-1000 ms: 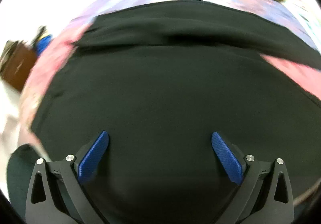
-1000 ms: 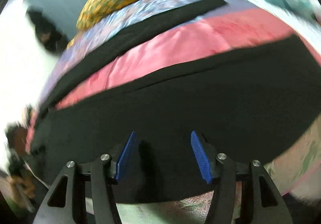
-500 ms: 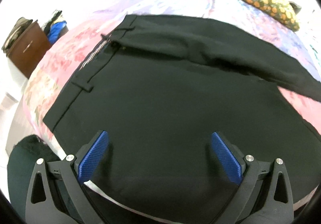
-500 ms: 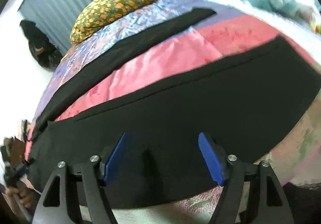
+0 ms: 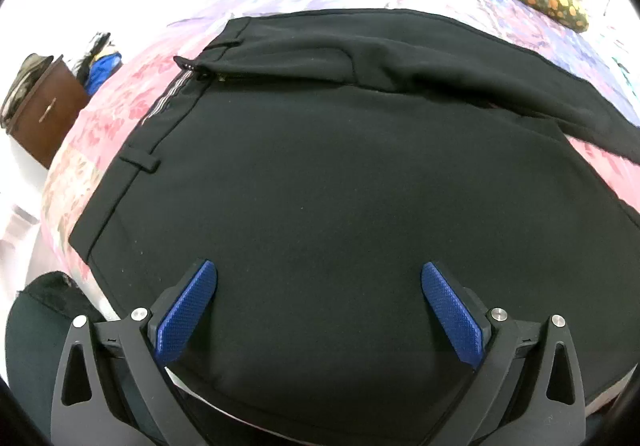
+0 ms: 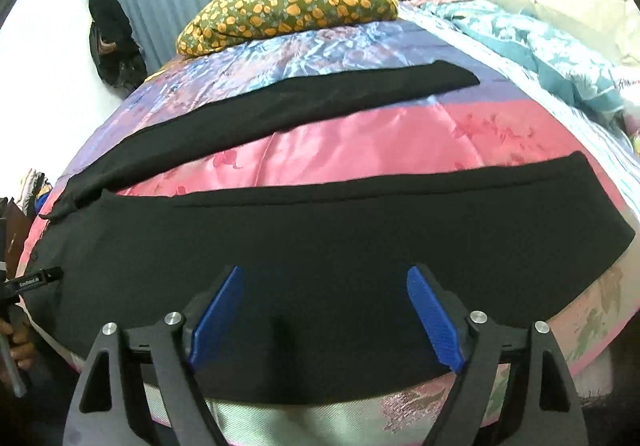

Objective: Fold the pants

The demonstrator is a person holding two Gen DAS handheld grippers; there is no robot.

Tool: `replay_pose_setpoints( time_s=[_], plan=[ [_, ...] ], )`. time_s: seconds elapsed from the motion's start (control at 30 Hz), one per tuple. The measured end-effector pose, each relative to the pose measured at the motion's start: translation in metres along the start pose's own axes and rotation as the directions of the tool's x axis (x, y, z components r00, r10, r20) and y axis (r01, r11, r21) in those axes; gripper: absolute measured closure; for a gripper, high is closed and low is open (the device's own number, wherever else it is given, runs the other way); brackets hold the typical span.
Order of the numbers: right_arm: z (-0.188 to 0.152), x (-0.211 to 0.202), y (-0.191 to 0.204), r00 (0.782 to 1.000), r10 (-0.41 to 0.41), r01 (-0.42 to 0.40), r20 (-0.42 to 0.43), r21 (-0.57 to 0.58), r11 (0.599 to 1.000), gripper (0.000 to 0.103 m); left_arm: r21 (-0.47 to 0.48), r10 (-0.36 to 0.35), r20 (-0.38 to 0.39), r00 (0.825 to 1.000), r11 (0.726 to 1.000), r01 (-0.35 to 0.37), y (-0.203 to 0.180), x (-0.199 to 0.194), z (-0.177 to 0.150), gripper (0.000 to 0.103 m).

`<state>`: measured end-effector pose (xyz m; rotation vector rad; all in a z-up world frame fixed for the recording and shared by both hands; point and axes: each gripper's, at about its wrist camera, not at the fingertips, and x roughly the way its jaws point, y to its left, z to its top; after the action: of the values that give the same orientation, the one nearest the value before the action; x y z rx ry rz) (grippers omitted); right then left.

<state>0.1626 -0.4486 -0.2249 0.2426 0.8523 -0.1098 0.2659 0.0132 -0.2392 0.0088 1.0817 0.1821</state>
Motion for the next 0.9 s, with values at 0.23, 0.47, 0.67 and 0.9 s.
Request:
replay_pose_setpoints(
  time_s=[0.23,0.47,0.67,0.9],
  plan=[
    [-0.003,0.010,0.019,0.999,0.026,-0.029,-0.038,-0.080,0.996,0.019,0.005,0.015,-0.011,1.000,1.000,-0.015,-0.006,-0.001,0.000,0.001],
    [-0.004,0.017,0.011,0.997,0.037,-0.040,-0.061,-0.049,0.998,0.019,0.020,-0.068,0.031,0.997,0.998,0.068,-0.023,-0.021,0.038,0.001],
    [-0.003,0.017,0.009,0.998,0.023,-0.026,-0.065,-0.040,0.999,0.019,0.049,-0.041,0.186,0.982,0.998,0.032,-0.050,-0.019,0.120,0.001],
    [0.020,0.023,0.033,0.990,0.108,-0.114,-0.094,-0.058,0.992,0.019,-0.029,0.118,0.140,0.983,0.993,-0.115,-0.033,0.068,0.144,0.001]
  ],
)
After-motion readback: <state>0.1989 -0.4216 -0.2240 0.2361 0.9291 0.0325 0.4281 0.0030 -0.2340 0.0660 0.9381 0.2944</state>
